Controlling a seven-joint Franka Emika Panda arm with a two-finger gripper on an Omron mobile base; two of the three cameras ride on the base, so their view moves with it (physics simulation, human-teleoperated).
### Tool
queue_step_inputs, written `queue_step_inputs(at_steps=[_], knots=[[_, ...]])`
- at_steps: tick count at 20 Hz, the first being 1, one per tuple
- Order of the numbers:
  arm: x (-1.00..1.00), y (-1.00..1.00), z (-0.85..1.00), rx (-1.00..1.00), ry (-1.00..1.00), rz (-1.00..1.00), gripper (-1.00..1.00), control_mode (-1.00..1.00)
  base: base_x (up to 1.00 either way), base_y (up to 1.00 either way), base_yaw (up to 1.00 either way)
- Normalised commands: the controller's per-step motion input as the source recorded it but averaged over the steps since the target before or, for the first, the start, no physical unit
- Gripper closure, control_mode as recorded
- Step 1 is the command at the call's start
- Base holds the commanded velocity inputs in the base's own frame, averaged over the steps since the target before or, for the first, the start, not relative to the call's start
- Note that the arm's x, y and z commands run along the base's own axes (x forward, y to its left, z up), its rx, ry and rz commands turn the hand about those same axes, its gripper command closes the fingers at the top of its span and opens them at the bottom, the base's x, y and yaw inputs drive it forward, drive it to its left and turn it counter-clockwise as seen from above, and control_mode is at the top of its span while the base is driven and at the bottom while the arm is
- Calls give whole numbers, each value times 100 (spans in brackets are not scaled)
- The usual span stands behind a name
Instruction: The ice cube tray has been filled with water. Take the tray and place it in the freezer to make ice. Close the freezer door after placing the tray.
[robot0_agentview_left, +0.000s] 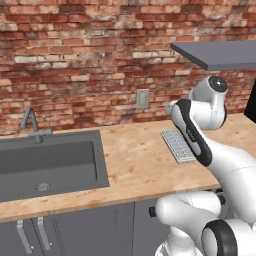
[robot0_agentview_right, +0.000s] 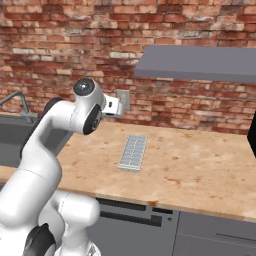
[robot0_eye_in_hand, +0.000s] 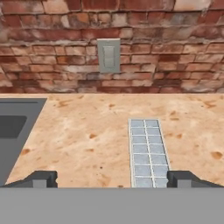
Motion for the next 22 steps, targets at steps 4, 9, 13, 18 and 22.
queue_step_inputs(at_steps=[4, 9, 13, 18, 22], knots=[[24, -19, -17, 0, 6, 0, -100, -100, 0, 0, 0], [31, -18, -17, 0, 9, 0, -100, -100, 0, 0, 0], [26, -14, -20, 0, 10, 0, -100, -100, 0, 0, 0], [30, -11, -26, 0, 10, 0, -100, -100, 0, 0, 0], [47, -6, -29, 0, 11, 0, -100, -100, 0, 0, 0]])
